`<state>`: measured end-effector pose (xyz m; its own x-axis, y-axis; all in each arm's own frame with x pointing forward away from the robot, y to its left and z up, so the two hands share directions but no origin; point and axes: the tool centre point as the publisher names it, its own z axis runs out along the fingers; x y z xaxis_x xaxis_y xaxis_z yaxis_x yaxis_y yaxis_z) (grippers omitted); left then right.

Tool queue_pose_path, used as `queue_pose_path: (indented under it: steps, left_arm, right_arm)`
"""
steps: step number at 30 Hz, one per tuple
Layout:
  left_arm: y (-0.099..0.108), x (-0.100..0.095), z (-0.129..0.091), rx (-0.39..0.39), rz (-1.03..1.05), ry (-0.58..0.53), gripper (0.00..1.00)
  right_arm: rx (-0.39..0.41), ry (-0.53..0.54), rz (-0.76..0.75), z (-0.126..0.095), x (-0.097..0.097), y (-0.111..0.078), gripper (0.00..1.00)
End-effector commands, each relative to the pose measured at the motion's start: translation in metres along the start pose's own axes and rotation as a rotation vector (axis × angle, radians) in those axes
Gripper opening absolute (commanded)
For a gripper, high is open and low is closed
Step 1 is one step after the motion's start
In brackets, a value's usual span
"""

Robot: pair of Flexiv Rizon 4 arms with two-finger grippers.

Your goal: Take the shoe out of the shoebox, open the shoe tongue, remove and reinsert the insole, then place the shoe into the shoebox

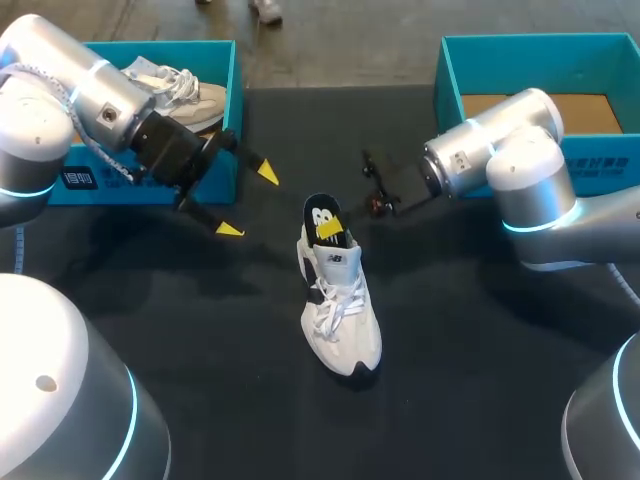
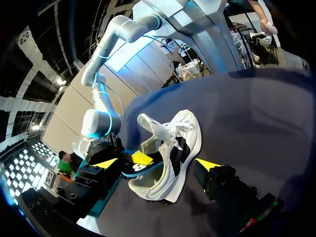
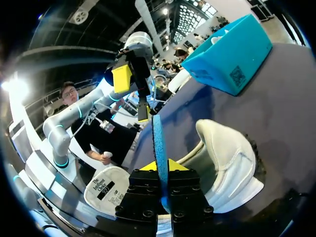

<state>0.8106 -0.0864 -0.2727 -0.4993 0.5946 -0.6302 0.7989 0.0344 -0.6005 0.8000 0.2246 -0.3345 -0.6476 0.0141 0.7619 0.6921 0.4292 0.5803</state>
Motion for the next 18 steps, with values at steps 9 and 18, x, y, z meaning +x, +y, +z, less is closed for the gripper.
queue_pose_path:
  steps: [9,18]
  left_arm:
    - [0.002,0.000,0.004,0.006,-0.004,0.003,1.00]
    - [0.004,0.002,0.005,0.010,-0.011,-0.001,1.00]
  right_arm:
    - [0.004,0.028,0.047,0.015,0.006,-0.021,0.00]
    - [0.001,0.005,0.015,0.011,0.006,-0.009,0.40]
